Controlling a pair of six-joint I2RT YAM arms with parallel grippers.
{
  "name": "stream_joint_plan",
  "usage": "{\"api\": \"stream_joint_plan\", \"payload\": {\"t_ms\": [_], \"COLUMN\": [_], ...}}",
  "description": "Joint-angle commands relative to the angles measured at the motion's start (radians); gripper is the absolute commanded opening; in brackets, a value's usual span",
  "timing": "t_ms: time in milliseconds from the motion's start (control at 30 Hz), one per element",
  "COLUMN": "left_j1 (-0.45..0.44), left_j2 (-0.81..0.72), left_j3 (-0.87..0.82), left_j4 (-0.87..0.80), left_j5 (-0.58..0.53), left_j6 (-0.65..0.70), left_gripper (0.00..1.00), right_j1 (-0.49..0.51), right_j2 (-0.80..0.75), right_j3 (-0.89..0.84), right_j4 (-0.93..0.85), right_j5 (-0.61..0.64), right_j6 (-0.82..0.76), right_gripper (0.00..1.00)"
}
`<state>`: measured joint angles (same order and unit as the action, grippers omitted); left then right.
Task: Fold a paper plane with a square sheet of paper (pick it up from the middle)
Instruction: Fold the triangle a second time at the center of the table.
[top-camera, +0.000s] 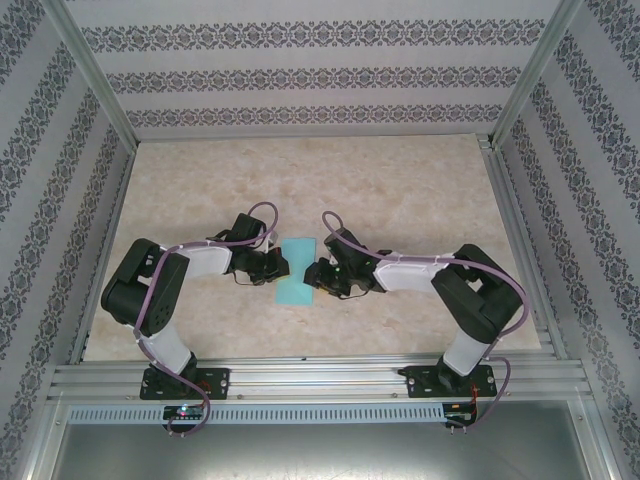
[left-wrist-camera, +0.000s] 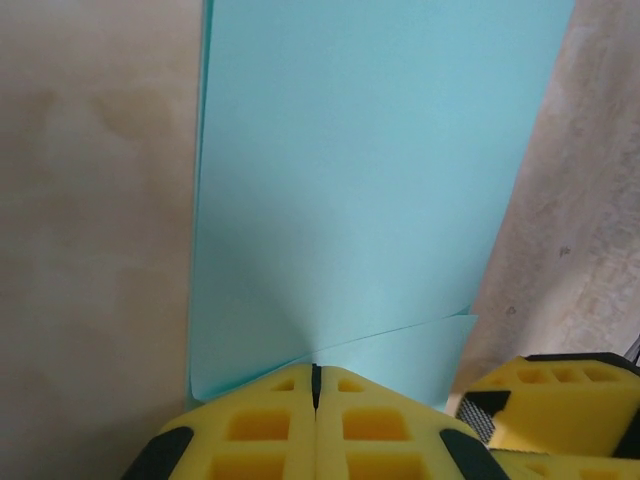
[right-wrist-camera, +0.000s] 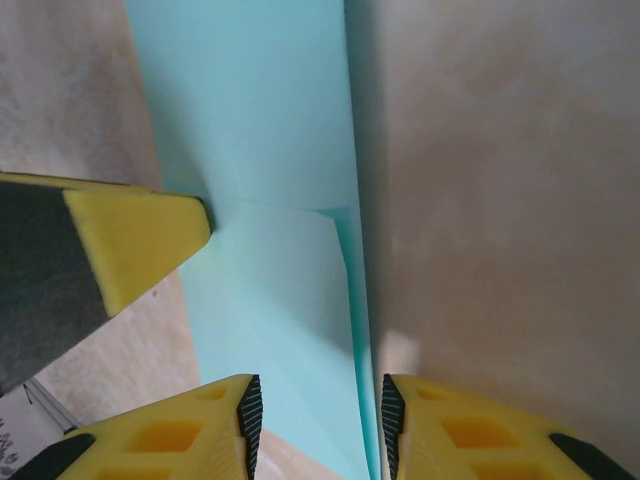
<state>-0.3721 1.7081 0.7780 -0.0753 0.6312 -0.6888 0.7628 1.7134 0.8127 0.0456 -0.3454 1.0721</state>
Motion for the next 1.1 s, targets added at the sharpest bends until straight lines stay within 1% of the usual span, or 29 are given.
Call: {"api": "stream_joint_plan", "payload": {"t_ms": [0, 167, 367, 533, 700, 833, 933, 1067], "left_j1": [-0.005, -0.005, -0.005, -0.005, -0.005, -0.006, -0.006, -0.006], "left_j2": [-0.025, -0.02, -0.015, -0.007, -0.01, -0.017, -0.03, -0.043], "left_j3": [-0.001, 0.005, 0.016, 0.016, 0.015, 0.019, 0.021, 0.023], "left_j4": [-0.036, -0.039, -0.048, -0.047, -0.05, -0.049, -0.045, -0.043], "left_j5": [-0.005, -0.005, -0.005, -0.004, -0.006, -0.009, -0.008, -0.007], "left_j6": [0.0, 0.009, 0.014, 0.016, 0.016, 0.011, 0.004, -0.005], "left_gripper": [0.07, 0.08, 0.08, 0.08, 0.08, 0.08, 0.08, 0.09], "right_j1": [-0.008, -0.007, -0.008, -0.01, -0.015, -0.022, -0.028, -0.037], "right_j2": [0.032, 0.061, 0.071, 0.078, 0.078, 0.072, 0.08, 0.087], "right_j3": [0.025, 0.024, 0.01, 0.008, -0.001, -0.016, -0.033, -0.063], "right_j4": [-0.012, 0.026, 0.108, 0.145, 0.16, 0.191, 0.255, 0.326], "right_j5": [0.043, 0.023, -0.008, -0.018, -0.02, -0.031, -0.066, -0.084], "right_j6": [0.029, 0.044, 0.064, 0.075, 0.075, 0.056, 0.046, 0.047], "right_gripper": [0.39, 0.38, 0.3, 0.27, 0.32, 0.33, 0.33, 0.32]}}
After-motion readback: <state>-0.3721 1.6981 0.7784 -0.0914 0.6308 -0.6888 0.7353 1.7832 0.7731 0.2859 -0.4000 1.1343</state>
